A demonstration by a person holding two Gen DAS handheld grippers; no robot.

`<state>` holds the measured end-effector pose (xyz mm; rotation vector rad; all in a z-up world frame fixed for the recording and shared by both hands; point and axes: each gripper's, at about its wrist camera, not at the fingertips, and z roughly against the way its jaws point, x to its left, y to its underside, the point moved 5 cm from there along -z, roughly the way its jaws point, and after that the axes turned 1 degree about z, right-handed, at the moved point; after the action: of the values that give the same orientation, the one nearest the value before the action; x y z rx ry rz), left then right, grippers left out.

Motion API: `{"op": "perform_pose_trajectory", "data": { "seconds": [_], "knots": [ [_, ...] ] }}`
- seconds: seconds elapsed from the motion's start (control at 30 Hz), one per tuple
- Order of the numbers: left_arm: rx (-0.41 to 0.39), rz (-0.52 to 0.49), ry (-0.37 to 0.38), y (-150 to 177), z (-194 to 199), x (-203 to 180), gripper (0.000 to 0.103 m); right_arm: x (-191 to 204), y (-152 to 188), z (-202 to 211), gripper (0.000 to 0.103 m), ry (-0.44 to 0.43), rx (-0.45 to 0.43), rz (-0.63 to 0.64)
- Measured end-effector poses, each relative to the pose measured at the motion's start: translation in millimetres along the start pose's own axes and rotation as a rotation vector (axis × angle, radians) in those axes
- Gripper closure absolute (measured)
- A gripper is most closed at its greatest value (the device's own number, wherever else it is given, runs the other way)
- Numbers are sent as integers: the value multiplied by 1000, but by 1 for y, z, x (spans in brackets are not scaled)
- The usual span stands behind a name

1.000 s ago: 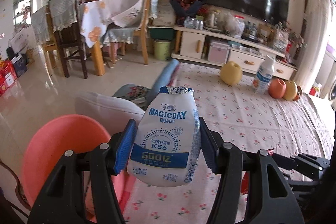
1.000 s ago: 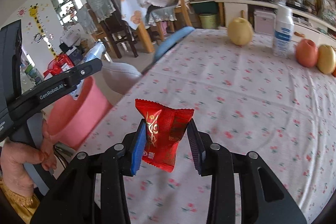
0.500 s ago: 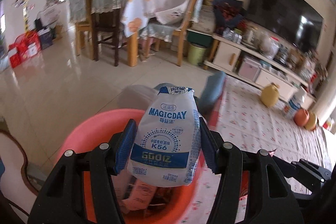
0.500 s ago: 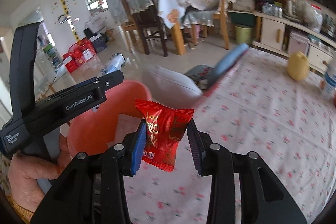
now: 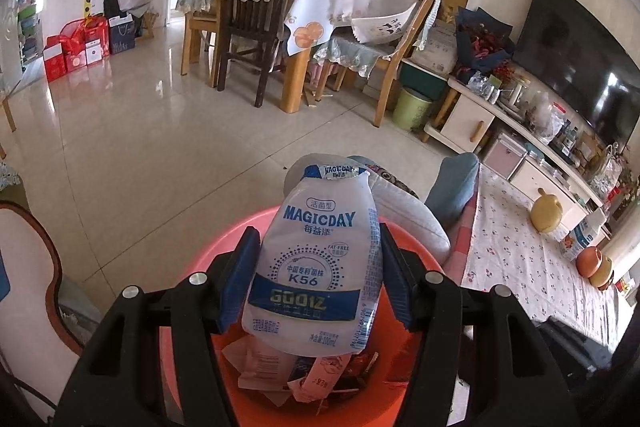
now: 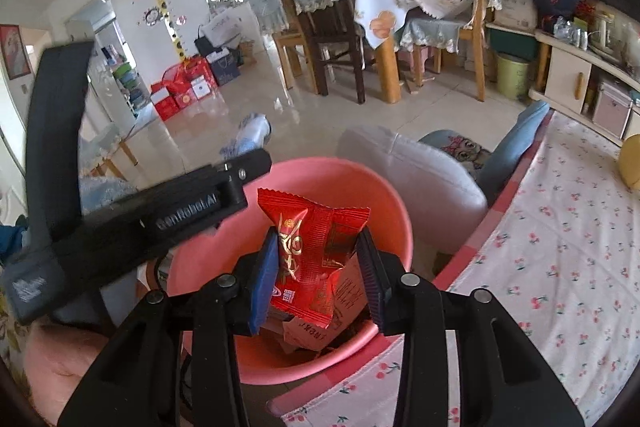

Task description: Collect trash

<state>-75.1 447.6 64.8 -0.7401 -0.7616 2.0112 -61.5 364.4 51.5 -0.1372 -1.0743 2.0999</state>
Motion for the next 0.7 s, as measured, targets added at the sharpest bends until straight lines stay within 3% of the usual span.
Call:
{"op": "perform_pose_trajectory", "data": {
  "seconds": [0.07,0.1,0.2,0.37,0.7],
  "knots": [
    [12,-5,-15,1,-3,0,36,-4,6,-5,46,22,15,-11],
    [15,-7,-25,1,-4,1,27,-7,9,-5,36,27,11,-22],
    [-2,-20,-55,0,-1,-2,17,-16,15,6,22,52,-19,-52],
    [-72,-65,-83,-6,15,-14,9,-40,25,36,14,134,-67,-92],
    [-234,-180,-4,-11,49,-67,6,-81,54,100,12,334,-125,-77]
  ]
}}
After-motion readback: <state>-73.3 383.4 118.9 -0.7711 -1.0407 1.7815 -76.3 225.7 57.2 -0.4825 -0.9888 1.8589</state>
